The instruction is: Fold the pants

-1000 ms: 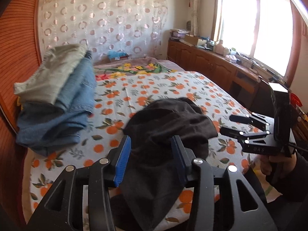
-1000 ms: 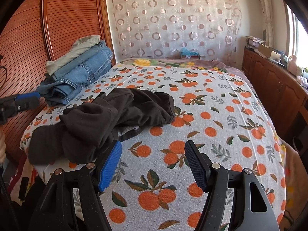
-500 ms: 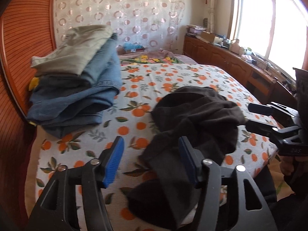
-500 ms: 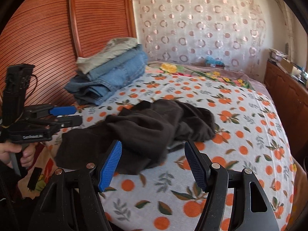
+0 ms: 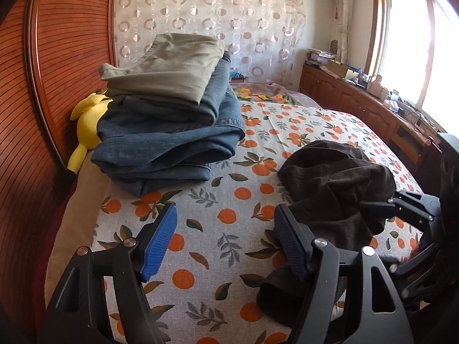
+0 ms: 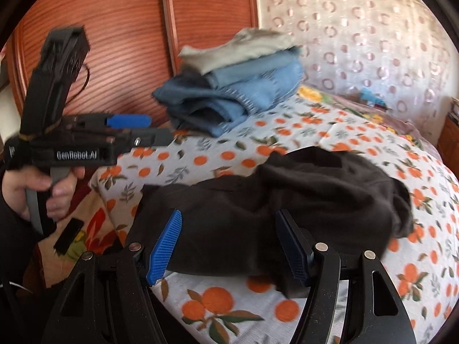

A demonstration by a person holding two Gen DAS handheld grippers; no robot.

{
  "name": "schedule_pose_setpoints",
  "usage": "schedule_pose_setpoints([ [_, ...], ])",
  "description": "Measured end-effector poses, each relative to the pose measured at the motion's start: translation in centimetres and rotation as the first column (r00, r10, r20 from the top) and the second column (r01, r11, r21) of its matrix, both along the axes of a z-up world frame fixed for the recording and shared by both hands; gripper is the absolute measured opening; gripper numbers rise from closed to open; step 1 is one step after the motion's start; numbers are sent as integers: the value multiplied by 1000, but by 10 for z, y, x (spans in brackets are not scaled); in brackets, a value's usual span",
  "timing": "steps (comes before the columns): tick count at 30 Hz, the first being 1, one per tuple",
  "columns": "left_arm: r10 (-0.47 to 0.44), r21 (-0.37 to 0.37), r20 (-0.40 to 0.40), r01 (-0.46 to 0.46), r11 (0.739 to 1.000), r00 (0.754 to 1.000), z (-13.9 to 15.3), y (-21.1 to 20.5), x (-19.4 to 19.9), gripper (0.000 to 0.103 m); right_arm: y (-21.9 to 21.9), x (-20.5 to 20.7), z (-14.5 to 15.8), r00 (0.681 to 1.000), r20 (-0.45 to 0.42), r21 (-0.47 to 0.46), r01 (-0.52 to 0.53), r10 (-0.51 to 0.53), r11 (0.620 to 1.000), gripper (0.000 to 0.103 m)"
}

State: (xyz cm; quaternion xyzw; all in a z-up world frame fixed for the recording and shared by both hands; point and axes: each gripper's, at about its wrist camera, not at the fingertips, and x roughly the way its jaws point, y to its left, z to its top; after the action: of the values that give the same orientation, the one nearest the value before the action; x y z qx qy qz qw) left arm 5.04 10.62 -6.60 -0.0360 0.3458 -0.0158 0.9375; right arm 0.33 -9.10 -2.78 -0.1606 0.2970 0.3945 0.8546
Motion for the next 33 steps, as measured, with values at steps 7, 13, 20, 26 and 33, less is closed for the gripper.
schedule_pose_setpoints([
  [7, 4, -7, -17, -4, 1000, 1000, -7, 1, 2, 71, 12, 18, -15, 1000, -17, -99, -24, 22, 995, 41],
  [13, 0, -7, -19, 0, 1000, 1000, -7, -2, 5, 71, -23, 43, 38, 999, 38, 50, 23, -25, 998, 7],
  [20, -48, -3, -6, 48, 999, 999, -1, -23, 14, 71, -142, 105, 103, 937, 84, 219, 314, -339, 924, 7],
  [26, -140, 10, -6, 140, 990, 990, 2, -64, 30, 71, -237, 135, 83, 812, 38, 187, 567, -583, 802, 7],
  [33, -245, 25, -30, 246, 969, 969, -1, -114, 61, 71, -267, 139, 42, 733, -6, 143, 674, -680, 725, 31],
])
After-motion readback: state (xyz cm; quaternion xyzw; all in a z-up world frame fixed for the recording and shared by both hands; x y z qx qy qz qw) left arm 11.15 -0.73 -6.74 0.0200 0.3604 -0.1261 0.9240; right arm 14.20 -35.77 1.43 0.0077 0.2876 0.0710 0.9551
